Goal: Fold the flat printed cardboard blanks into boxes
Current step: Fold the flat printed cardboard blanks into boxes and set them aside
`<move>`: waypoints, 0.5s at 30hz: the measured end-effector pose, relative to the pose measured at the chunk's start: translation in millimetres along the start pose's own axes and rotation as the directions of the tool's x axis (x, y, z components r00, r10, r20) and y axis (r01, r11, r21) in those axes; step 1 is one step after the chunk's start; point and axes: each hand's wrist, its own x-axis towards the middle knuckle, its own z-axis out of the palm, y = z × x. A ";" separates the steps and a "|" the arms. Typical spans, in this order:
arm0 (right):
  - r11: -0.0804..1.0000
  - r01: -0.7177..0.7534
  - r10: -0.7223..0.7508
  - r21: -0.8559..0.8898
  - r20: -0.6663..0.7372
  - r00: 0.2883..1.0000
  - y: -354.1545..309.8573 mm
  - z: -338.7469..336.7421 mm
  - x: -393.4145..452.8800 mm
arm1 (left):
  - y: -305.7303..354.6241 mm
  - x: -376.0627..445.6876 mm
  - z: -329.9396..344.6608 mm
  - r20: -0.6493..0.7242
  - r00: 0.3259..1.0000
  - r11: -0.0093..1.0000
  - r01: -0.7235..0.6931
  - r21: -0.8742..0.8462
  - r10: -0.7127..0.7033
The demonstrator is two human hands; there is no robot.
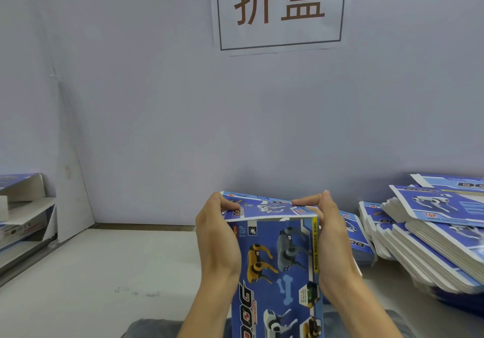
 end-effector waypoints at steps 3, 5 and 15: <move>0.995 0.044 -0.038 -0.087 0.064 0.997 -6.1 3.6 3.4 | 1.7 0.0 1.0 0.009 0.999 0.999 -0.043 0.009 0.043; 0.988 0.085 -0.057 -0.126 0.210 0.976 -9.8 -6.3 1.3 | 4.0 -0.3 0.5 0.056 0.998 0.999 -0.040 -0.015 0.041; 0.976 0.196 -0.193 -0.093 0.040 0.980 -24.8 -20.4 1.9 | 25.7 0.1 -2.6 0.285 0.948 0.990 0.139 0.021 -0.140</move>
